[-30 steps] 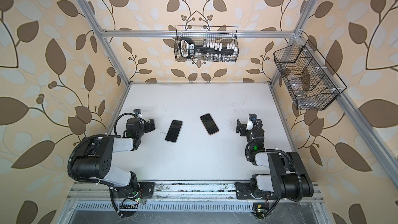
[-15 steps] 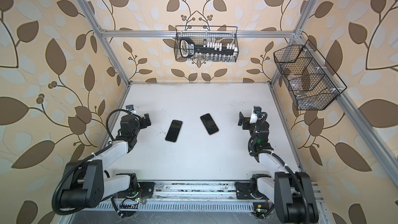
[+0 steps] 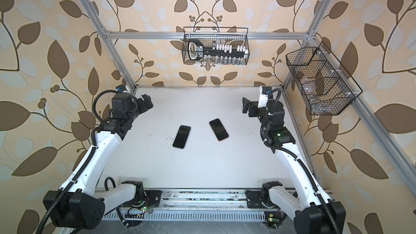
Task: Take the phone out of the phone case
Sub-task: Pick up the phone from the center of the table.
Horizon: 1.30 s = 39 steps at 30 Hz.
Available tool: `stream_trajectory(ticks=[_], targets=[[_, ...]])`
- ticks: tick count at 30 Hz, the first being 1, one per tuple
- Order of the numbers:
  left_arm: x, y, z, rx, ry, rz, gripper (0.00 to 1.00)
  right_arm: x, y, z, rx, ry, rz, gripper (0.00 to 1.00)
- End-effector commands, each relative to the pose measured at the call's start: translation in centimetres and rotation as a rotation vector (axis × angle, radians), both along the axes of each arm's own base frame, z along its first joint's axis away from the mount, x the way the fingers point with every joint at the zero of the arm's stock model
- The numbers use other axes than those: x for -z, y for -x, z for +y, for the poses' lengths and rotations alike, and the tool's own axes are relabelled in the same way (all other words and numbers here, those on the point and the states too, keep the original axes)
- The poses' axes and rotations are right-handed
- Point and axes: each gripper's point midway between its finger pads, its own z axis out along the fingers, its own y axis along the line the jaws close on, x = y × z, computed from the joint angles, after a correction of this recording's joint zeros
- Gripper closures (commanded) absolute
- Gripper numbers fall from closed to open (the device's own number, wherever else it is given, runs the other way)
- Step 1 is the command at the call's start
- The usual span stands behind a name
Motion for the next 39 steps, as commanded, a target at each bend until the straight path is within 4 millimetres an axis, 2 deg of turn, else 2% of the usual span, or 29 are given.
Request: stream_trajectory(ticks=[1,4,8,10,14,18,22,25,30,39], targets=[[0.4,1.7,-3.2,0.157,0.04,0.128,0.01,2.9,1.0,2.7,-0.094,0.048,0.194,0.0],[0.8,1.6,-5.2,0.258,0.057,0.17,0.01,3.7,1.4,5.3,-0.171,0.081,0.231,0.0],[3.3,1.0,-7.0,0.312,0.033,0.26,0.01,6.9,2.0,8.2,-0.258,0.163,0.327,0.0],[4.5,0.5,-7.9,0.314,-0.056,0.289,0.01,8.8,2.4,9.6,-0.306,0.177,0.366,0.0],[6.5,0.3,-8.0,0.284,-0.098,0.345,0.01,12.7,3.7,12.2,-0.39,0.228,0.476,0.0],[7.6,1.0,-8.0,0.3,-0.123,0.363,0.01,16.7,4.6,13.5,-0.432,0.285,0.583,0.0],[7.3,1.7,-7.5,0.289,-0.132,0.345,0.01,20.9,5.0,13.7,-0.443,0.316,0.699,0.03],[6.6,2.0,-7.2,0.278,-0.138,0.312,0.01,22.7,4.7,13.8,-0.435,0.327,0.741,0.06],[5.9,2.3,-6.6,0.251,-0.152,0.279,0.01,24.0,3.4,13.6,-0.389,0.355,0.753,0.07],[6.1,2.4,-6.1,0.229,-0.166,0.289,0.01,26.0,0.3,14.3,-0.36,0.386,0.8,0.06]])
